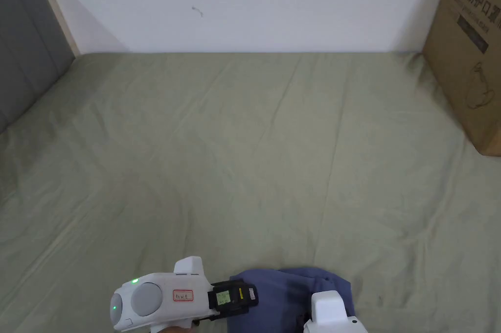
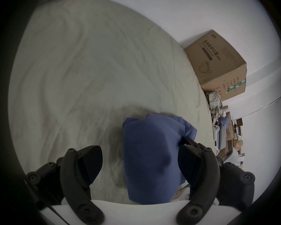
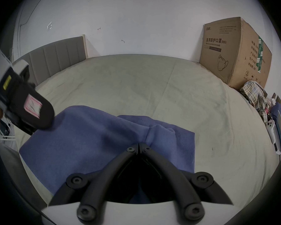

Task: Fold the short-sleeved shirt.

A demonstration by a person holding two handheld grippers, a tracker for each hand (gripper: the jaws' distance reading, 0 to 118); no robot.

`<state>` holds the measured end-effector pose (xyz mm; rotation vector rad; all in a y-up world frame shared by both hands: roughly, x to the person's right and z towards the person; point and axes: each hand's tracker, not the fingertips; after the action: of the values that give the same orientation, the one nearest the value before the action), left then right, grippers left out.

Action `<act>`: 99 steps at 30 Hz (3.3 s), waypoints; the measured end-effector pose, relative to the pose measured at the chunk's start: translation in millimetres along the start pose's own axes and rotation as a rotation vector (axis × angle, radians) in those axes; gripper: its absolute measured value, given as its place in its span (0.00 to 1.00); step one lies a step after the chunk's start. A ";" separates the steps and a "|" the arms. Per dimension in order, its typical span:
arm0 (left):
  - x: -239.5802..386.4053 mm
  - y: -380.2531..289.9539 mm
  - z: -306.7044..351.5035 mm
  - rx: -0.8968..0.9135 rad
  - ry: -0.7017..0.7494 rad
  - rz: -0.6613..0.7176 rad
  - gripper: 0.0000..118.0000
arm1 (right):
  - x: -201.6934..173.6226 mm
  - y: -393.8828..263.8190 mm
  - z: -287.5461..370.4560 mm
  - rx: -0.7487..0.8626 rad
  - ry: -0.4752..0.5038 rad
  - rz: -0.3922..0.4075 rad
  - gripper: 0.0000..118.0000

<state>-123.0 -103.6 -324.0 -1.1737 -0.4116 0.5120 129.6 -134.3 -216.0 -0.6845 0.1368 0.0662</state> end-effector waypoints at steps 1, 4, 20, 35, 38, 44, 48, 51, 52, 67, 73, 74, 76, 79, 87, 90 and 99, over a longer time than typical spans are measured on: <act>-1.2 1.0 -5.1 -0.028 0.000 0.002 0.83 | 0.1 0.4 0.4 0.000 0.001 0.000 0.00; -9.2 0.4 -15.2 -0.079 -0.053 0.007 0.67 | 1.1 0.1 0.1 -0.001 0.005 0.005 0.00; -0.7 23.5 19.8 -0.003 -0.029 -0.173 0.17 | 13.2 48.1 40.8 0.129 0.036 -0.046 0.00; -181.1 151.1 202.5 0.153 0.443 -0.102 0.17 | 25.8 121.8 59.4 0.304 -0.041 0.005 0.00; -222.7 165.7 225.4 0.162 0.457 -0.042 0.17 | 25.3 128.6 52.5 0.309 -0.054 0.001 0.00; -279.9 176.5 234.5 0.133 0.516 0.029 0.17 | 26.2 136.5 35.2 0.297 -0.085 0.019 0.00; -294.3 176.6 220.8 0.117 0.510 0.068 0.17 | 26.8 137.9 28.0 0.287 -0.099 0.014 0.00; -292.1 176.8 212.6 0.097 0.536 0.065 0.18 | 27.0 137.6 27.7 0.280 -0.107 0.012 0.00; -291.5 176.4 213.7 0.099 0.534 0.067 0.18 | 27.4 137.3 28.6 0.279 -0.108 0.012 0.00; -153.6 165.2 284.3 0.357 0.541 -0.154 0.72 | 47.5 168.9 115.5 0.432 -0.089 -0.007 0.00; -45.2 137.7 320.5 0.666 0.570 -0.303 0.71 | 60.3 198.8 165.6 0.528 -0.105 0.000 0.00; -28.9 131.2 324.8 0.725 0.555 -0.313 0.71 | 62.2 203.3 173.7 0.545 -0.111 0.004 0.00; 11.1 114.7 331.3 0.822 0.530 -0.362 0.71 | 66.7 212.0 188.8 0.576 -0.128 0.011 0.00; 45.5 102.0 332.4 0.963 0.471 -0.401 0.71 | 72.8 220.9 209.0 0.610 -0.152 0.013 0.00; 138.0 46.4 295.3 1.226 0.471 -0.548 0.71 | 92.4 221.1 244.2 0.663 -0.209 0.013 0.00; 154.7 32.7 279.3 1.250 0.393 -0.546 0.71 | 100.0 214.4 250.4 0.676 -0.217 0.011 0.00; 177.1 -4.3 235.7 1.293 0.331 -0.584 0.06 | 110.3 199.2 271.0 0.692 -0.237 0.005 0.00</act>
<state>-109.0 176.6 -233.5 0.1434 -0.0574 -0.0026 245.8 193.3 -149.2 0.0176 -0.0687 0.0977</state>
